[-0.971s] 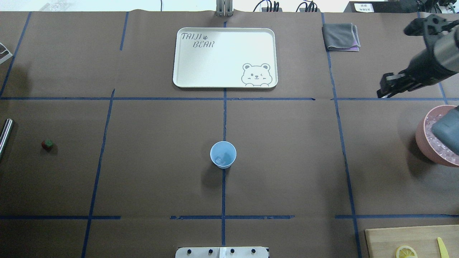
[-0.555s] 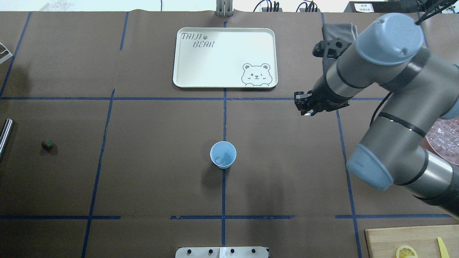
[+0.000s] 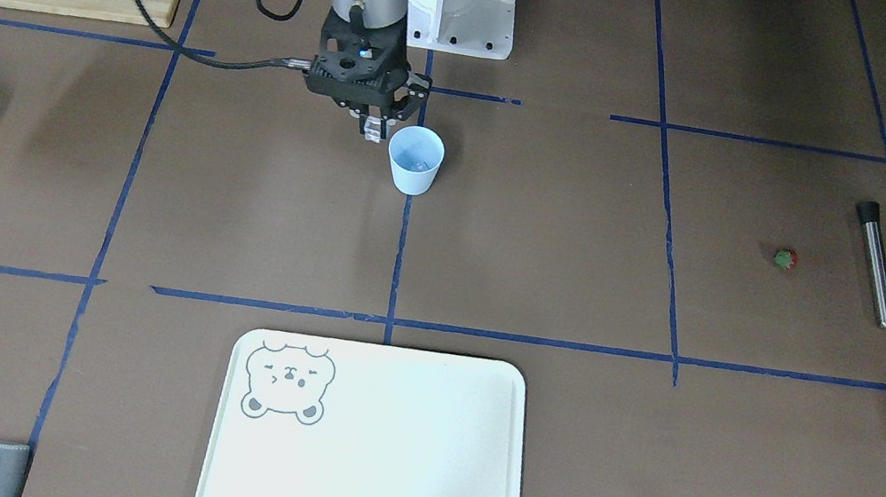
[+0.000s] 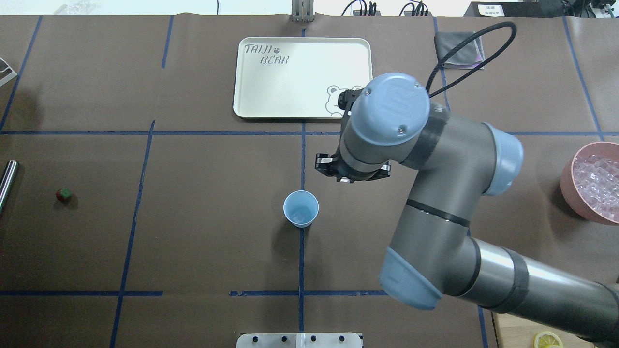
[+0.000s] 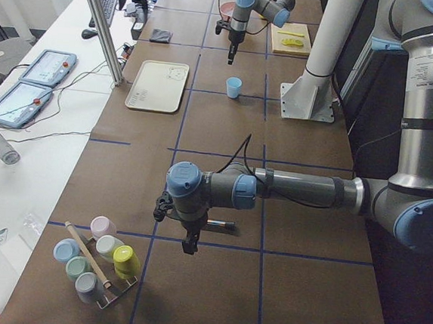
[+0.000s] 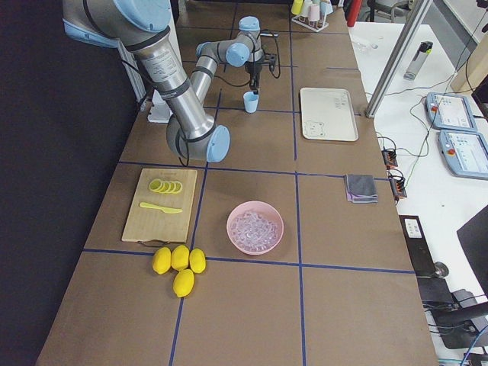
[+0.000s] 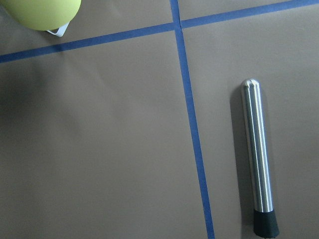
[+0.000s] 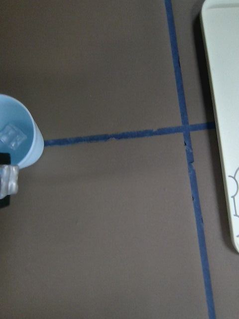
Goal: Mash ice and strawberries in cup
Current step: 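Carry the ice with the right gripper over the light-blue cup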
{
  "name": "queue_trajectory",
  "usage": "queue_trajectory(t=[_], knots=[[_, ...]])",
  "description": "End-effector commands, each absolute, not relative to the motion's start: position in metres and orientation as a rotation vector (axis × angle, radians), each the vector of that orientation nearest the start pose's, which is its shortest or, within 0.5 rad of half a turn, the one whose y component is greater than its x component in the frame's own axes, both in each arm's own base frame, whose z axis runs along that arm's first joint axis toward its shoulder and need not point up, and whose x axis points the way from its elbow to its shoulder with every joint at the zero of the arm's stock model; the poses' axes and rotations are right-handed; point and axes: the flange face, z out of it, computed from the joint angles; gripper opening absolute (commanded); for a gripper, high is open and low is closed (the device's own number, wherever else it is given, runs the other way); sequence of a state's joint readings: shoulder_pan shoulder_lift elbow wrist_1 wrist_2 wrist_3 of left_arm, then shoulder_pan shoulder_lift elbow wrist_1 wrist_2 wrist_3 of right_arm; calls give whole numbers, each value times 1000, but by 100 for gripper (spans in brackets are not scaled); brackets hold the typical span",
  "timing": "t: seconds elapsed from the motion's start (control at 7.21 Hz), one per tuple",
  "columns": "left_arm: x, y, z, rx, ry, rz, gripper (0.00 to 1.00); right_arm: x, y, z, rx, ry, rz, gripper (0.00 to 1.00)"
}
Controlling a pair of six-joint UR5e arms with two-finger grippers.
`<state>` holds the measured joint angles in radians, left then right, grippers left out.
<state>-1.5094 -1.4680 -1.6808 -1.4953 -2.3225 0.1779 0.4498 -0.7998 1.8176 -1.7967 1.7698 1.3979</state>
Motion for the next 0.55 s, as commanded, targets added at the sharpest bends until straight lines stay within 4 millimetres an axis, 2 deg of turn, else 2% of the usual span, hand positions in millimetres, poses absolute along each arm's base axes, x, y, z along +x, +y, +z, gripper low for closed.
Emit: queue_trajectory(t=[0.0,0.28,0.42], knots=[[-38,-446,662,-23,755,201,100,-566,-358,126,72,-785,187,9],[-38,-446,662,-23,755,201,100,-571,-358,133,70,-768,185,20],[-38,-446,662,-22,755,202,100,-571,-358,133,70,-768,185,47]])
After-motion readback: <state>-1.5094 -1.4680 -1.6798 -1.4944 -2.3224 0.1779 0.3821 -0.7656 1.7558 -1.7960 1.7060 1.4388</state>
